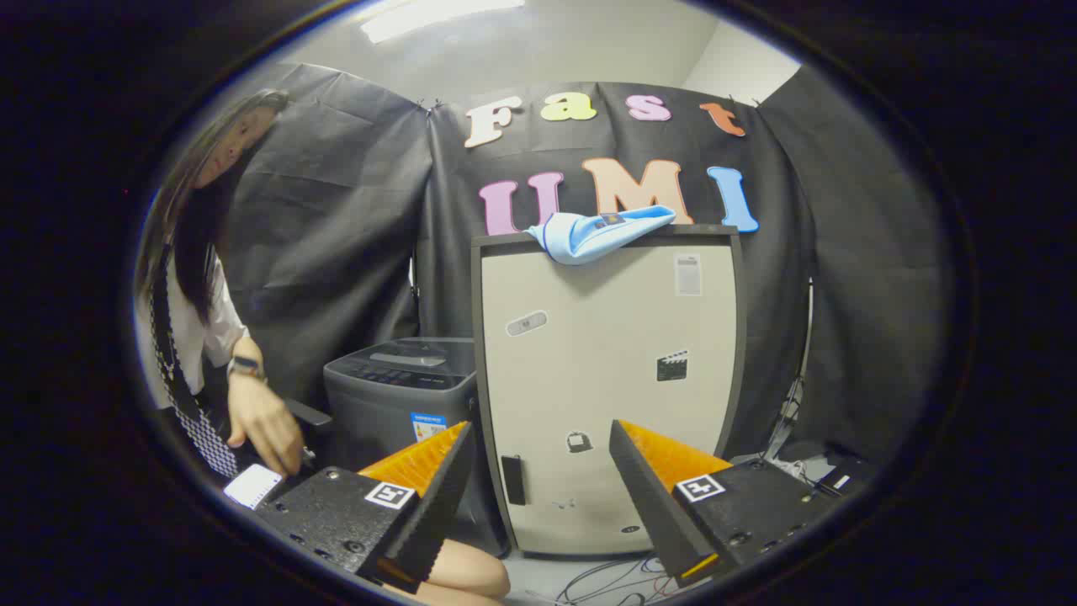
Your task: Put the clothes into the washing machine and then close the washing machine lid.
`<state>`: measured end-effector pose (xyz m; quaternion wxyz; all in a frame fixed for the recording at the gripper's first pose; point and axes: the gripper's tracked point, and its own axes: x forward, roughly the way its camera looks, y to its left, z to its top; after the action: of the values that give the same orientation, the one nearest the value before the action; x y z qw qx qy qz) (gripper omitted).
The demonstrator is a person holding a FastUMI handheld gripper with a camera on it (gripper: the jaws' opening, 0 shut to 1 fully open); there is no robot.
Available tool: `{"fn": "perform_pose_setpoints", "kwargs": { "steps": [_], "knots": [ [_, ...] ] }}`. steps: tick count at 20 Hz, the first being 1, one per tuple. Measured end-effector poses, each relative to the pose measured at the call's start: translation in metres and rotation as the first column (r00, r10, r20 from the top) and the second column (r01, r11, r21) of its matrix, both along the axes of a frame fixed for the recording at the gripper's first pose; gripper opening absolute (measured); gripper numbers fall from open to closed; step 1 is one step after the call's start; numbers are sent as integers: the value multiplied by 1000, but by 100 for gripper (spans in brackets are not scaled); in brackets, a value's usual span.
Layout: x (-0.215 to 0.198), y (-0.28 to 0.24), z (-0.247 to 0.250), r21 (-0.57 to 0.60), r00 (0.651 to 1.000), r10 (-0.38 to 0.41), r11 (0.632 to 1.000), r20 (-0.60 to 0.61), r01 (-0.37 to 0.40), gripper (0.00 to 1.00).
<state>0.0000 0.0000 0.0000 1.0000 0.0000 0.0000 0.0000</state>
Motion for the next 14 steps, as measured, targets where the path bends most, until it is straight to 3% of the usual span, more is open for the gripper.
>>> {"fn": "perform_pose_setpoints", "kwargs": {
  "steps": [14],
  "knots": [
    [0, -2, 0, 0, 1000, -11, 1000, 1, 11, 97]
  ]
}}
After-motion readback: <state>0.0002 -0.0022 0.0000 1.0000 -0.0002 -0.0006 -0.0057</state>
